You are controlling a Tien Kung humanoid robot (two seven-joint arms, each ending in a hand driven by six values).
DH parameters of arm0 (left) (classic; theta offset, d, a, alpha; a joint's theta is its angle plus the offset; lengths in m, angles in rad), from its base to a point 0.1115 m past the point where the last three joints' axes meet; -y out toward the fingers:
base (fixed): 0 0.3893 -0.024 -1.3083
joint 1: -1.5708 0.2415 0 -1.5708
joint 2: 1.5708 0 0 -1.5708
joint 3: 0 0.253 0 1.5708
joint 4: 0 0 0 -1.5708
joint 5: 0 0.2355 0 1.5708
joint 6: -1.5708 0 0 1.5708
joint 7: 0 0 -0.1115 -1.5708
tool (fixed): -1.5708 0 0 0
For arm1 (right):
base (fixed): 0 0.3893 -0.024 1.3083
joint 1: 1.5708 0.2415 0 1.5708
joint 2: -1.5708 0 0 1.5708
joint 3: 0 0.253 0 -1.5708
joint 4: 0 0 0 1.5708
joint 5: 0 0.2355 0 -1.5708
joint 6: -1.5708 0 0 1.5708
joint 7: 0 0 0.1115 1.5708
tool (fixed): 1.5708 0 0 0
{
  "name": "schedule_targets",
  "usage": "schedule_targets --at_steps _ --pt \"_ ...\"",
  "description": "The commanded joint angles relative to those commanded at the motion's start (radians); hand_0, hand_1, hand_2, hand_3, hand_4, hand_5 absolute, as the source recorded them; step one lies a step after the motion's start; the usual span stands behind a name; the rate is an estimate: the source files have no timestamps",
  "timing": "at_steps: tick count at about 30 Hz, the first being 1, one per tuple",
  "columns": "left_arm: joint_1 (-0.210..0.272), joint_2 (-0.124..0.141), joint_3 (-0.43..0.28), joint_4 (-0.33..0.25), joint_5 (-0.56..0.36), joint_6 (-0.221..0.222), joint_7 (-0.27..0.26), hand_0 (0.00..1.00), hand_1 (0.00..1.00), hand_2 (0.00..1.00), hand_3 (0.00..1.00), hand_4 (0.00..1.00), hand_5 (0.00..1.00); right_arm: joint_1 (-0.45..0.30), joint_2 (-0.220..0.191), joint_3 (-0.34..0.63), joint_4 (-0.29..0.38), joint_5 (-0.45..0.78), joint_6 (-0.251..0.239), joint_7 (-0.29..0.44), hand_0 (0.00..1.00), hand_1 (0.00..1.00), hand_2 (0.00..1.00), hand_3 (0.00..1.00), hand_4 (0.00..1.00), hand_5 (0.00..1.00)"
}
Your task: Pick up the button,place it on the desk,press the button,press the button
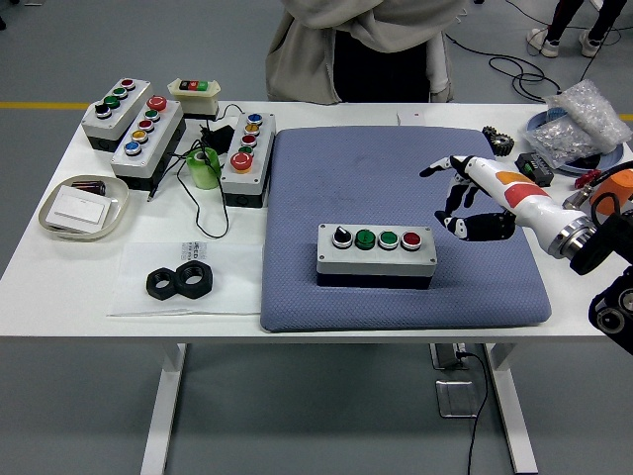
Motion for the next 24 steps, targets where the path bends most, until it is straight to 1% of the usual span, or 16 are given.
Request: schedule_targets --at_steps 1,4,6,12,13,18,24 --pt "0.000 0.000 0.000 0.000 0.000 0.000 0.000 0.773 0.803 0.885 0.804 0.566 0.998 0.000 0.000 -0.004 0.001 -0.004 0.009 -0.005 0.091 0.002 0.081 0.672 0.494 0.002" --pt "-0.001 0.000 0.002 0.000 -0.003 0.000 -0.001 0.773 0.803 0.885 0.804 0.566 0.998 0.002 0.002 -0.023 0.001 -0.015 0.034 -0.021 0.091 0.002 0.081 0.672 0.494 0.002" --pt "-0.002 0.000 0.003 0.000 -0.005 0.000 -0.002 0.773 0.803 0.885 0.804 0.566 0.998 0.005 0.004 -0.034 0.000 -0.019 0.043 -0.028 0.091 0.002 0.081 0.672 0.494 0.002" --pt "-0.004 0.000 0.007 -0.001 -0.010 0.000 -0.004 0.773 0.803 0.884 0.803 0.565 0.998 0.014 0.013 -0.058 -0.014 -0.021 0.040 -0.035 0.091 0.002 0.079 0.669 0.500 0.002" --pt "-0.004 0.000 0.006 -0.001 -0.010 0.000 -0.003 0.773 0.803 0.884 0.803 0.565 0.998 0.014 0.014 -0.058 -0.014 -0.022 0.040 -0.036 0.103 0.002 0.083 0.669 0.527 0.002" --pt "-0.005 0.001 0.007 -0.001 -0.011 -0.001 -0.003 0.773 0.803 0.884 0.803 0.565 0.998 0.017 0.015 -0.064 -0.009 -0.026 0.049 -0.045 0.103 0.002 0.083 0.669 0.527 0.002" --pt "-0.005 0.001 0.007 -0.002 -0.011 -0.001 -0.003 0.773 0.803 0.884 0.803 0.567 0.998 0.025 0.021 -0.095 -0.030 -0.020 0.056 -0.050 0.103 0.002 0.084 0.670 0.529 0.002"
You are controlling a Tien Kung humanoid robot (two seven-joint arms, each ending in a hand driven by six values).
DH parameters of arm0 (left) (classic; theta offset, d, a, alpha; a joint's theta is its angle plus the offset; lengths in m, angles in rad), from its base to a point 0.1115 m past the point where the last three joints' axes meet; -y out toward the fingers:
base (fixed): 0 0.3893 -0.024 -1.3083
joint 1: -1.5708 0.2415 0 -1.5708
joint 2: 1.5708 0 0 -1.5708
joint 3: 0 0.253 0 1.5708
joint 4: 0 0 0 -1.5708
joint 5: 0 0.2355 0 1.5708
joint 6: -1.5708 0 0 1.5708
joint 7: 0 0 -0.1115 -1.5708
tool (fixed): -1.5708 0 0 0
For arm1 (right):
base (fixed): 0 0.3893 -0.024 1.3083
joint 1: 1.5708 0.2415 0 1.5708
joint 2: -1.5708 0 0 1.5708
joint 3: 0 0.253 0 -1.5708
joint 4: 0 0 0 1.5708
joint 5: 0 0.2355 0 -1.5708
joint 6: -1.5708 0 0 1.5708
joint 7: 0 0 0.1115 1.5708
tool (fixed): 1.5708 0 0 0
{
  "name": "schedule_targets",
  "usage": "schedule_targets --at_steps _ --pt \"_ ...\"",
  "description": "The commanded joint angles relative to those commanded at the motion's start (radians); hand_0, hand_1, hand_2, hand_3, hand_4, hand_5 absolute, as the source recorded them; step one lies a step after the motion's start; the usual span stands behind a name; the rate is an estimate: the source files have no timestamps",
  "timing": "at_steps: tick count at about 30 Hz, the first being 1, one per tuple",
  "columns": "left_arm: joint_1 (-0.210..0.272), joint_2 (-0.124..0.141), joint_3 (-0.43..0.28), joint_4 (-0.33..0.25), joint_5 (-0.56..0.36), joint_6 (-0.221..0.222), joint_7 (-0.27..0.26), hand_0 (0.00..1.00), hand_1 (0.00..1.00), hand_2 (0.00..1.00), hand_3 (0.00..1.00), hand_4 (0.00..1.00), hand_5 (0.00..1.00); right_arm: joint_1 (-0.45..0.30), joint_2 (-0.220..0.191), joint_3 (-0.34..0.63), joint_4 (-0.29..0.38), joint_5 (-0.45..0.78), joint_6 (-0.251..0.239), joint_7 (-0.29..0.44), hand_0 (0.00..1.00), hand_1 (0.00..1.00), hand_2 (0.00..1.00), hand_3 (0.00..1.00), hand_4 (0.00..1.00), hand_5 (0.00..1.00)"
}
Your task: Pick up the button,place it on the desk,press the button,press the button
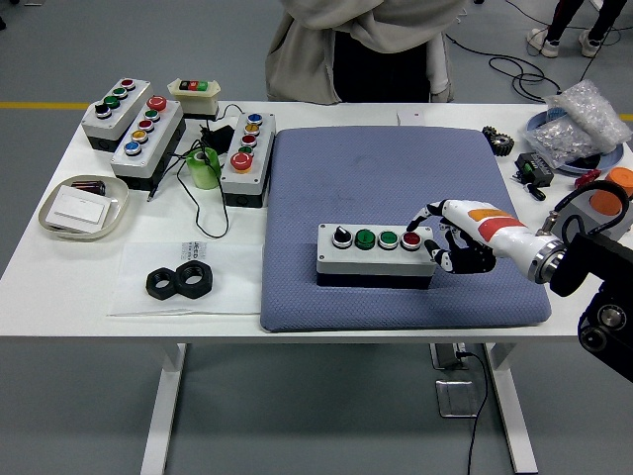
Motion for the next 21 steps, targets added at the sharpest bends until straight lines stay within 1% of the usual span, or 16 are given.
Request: schedule_targets --at_steps 6,16,19,21 --pt "-0.001 0.000 0.000 0.000 0.000 0.000 0.000 0.772 0.803 0.884 0.802 0.567 0.998 0.007 0.012 -0.022 -0.033 0.002 0.012 -0.008 0.104 0.002 0.084 0.670 0.531 0.002" --pt "-0.003 0.001 0.001 0.001 -0.003 0.000 -0.001 0.773 0.803 0.883 0.802 0.568 0.998 0.018 0.011 -0.040 -0.032 -0.010 0.023 -0.022 0.100 0.002 0.082 0.668 0.528 0.002" --pt "-0.004 0.000 0.001 0.001 -0.002 0.000 -0.001 0.773 0.803 0.884 0.802 0.568 0.998 0.019 0.010 -0.039 -0.029 -0.014 0.016 -0.022 0.101 0.002 0.082 0.670 0.528 0.002" --pt "-0.003 0.000 0.002 0.001 -0.005 0.000 -0.002 0.773 0.803 0.884 0.802 0.568 0.998 0.013 0.010 -0.016 -0.015 -0.015 -0.001 -0.017 0.101 0.002 0.082 0.670 0.528 0.002"
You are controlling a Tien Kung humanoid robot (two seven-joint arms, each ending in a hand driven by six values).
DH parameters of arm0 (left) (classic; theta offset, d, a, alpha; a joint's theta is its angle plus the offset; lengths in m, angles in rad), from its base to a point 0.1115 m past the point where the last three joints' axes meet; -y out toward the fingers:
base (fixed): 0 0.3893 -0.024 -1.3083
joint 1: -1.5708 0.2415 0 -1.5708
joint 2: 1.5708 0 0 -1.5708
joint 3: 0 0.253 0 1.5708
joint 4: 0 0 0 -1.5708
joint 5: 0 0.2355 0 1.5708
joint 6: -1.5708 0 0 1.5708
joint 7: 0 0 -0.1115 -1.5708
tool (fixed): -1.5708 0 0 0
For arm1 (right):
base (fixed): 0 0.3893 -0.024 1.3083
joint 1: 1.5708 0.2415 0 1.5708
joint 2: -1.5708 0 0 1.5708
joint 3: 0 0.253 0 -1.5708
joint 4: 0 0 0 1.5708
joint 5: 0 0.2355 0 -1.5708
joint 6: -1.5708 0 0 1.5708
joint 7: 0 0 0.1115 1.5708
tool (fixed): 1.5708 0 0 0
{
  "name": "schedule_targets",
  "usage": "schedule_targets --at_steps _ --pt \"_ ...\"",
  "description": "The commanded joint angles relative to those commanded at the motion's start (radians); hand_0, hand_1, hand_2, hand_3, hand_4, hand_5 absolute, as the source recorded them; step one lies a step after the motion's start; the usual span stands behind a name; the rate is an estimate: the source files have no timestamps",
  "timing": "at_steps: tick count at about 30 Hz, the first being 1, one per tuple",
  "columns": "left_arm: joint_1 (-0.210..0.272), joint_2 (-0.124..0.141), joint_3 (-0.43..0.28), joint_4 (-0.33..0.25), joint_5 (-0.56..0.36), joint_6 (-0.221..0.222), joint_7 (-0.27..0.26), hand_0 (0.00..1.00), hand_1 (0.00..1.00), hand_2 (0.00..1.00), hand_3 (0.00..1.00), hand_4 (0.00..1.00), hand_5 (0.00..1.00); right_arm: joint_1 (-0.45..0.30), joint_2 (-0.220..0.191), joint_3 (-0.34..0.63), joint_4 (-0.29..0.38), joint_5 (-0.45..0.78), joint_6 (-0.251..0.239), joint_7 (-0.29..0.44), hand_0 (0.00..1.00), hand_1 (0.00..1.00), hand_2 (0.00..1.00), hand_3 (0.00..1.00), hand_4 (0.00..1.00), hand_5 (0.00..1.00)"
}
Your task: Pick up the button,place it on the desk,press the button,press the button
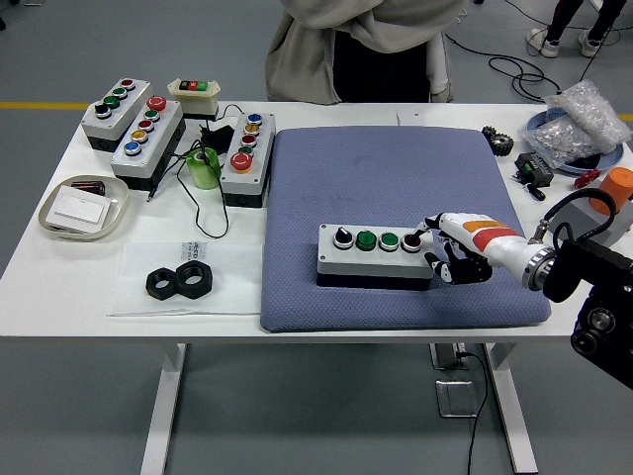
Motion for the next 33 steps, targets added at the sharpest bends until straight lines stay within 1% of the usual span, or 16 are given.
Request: schedule_targets --at_steps 5,9,16,33 --pt "0.001 0.000 -0.001 0.000 0.000 0.000 0.000 0.772 0.803 0.885 0.803 0.568 0.998 0.005 0.002 0.018 0.028 -0.013 -0.027 -0.003 0.105 0.002 0.084 0.670 0.534 0.002" --pt "0.002 -0.001 -0.004 0.000 0.005 0.000 0.002 0.772 0.803 0.885 0.803 0.568 0.998 0.017 0.017 -0.003 0.039 -0.019 -0.034 -0.008 0.105 0.002 0.084 0.670 0.534 0.002" --pt "0.003 -0.002 -0.009 0.000 0.015 0.001 0.006 0.773 0.803 0.885 0.804 0.567 0.998 0.024 0.046 -0.039 0.023 -0.038 -0.029 -0.019 0.104 0.002 0.083 0.672 0.534 0.002" --pt "0.009 -0.001 -0.020 0.001 0.034 0.000 0.012 0.773 0.803 0.885 0.804 0.567 0.998 0.025 0.069 -0.046 -0.006 -0.035 -0.035 -0.026 0.103 0.002 0.083 0.673 0.533 0.002"
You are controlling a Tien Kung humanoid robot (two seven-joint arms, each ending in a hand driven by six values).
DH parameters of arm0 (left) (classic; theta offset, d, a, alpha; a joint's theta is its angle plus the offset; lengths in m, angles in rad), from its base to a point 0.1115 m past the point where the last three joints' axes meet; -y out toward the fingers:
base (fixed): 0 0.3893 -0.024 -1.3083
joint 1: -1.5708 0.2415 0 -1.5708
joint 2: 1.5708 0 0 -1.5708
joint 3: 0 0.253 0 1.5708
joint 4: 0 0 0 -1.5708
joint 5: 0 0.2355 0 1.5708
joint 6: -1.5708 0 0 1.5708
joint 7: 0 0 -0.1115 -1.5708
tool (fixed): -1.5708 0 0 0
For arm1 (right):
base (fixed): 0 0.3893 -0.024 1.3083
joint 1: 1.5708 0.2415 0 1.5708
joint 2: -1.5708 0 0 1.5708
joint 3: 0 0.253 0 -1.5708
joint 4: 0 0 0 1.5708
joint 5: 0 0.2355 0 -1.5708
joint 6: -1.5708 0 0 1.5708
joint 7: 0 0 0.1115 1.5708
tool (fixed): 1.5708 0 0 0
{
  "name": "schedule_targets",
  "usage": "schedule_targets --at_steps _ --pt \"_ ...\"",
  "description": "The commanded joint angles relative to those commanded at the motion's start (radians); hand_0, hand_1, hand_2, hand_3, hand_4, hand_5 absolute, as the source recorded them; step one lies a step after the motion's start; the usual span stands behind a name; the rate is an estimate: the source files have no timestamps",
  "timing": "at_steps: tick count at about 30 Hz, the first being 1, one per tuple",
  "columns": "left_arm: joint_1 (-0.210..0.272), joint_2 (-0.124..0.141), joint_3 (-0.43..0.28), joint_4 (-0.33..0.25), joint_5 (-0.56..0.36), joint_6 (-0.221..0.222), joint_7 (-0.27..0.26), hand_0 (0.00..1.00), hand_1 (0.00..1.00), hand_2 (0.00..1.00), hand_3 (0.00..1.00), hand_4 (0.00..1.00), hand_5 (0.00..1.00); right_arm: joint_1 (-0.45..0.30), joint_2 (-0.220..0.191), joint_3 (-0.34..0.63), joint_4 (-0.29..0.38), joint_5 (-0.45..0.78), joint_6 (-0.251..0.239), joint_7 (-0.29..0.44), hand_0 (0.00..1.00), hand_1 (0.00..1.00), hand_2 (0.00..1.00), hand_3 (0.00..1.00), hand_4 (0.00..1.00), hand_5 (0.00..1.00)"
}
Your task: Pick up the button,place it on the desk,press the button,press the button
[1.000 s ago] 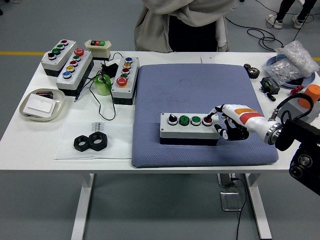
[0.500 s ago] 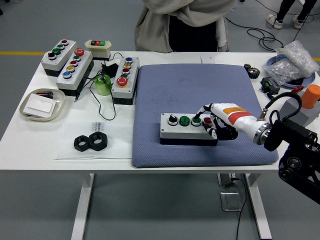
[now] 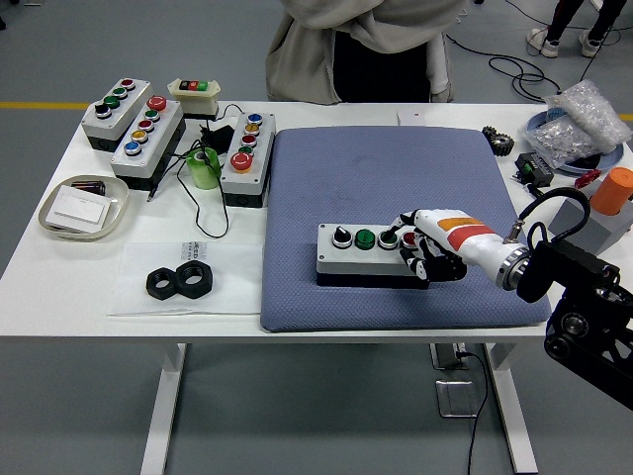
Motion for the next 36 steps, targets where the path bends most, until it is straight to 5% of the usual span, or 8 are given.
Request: schedule_targets --at_steps 14,22,24,25,30,31,36 --pt "-0.006 0.001 0.013 0.000 -0.021 0.001 -0.008 0.773 0.804 0.885 0.805 0.566 0.998 0.012 0.004 -0.025 -0.021 0.002 0.016 -0.010 0.106 0.002 0.083 0.676 0.534 0.002" --pt "-0.006 0.000 0.014 0.000 -0.022 0.001 -0.008 0.773 0.804 0.885 0.806 0.566 0.998 0.004 -0.008 0.076 0.020 0.003 -0.030 0.003 0.102 0.002 0.082 0.677 0.533 0.002" --pt "-0.006 0.000 0.013 0.000 -0.021 0.001 -0.007 0.773 0.804 0.885 0.806 0.566 0.998 -0.003 -0.013 0.117 0.028 0.041 -0.058 0.014 0.102 0.002 0.082 0.677 0.533 0.002" --pt "-0.007 0.000 0.013 -0.001 -0.022 0.001 -0.008 0.773 0.804 0.885 0.806 0.565 0.998 -0.007 -0.014 0.130 0.029 0.057 -0.069 0.018 0.179 0.002 0.133 0.815 0.667 0.002" --pt "-0.007 0.001 0.014 -0.001 -0.023 0.001 -0.007 0.773 0.804 0.885 0.806 0.565 0.998 -0.037 -0.022 0.242 0.009 0.231 -0.123 0.051 0.179 0.002 0.133 0.815 0.667 0.002" --pt "-0.007 0.001 0.014 -0.001 -0.023 0.001 -0.007 0.773 0.804 0.885 0.806 0.566 0.998 -0.041 -0.024 0.258 0.005 0.275 -0.130 0.058 0.599 0.475 0.531 0.998 0.579 0.002" --pt "-0.008 0.000 0.014 -0.001 -0.021 0.000 -0.007 0.773 0.804 0.885 0.806 0.566 0.998 -0.073 -0.027 0.353 -0.039 0.483 -0.184 0.132 0.599 0.475 0.531 0.998 0.579 0.002"
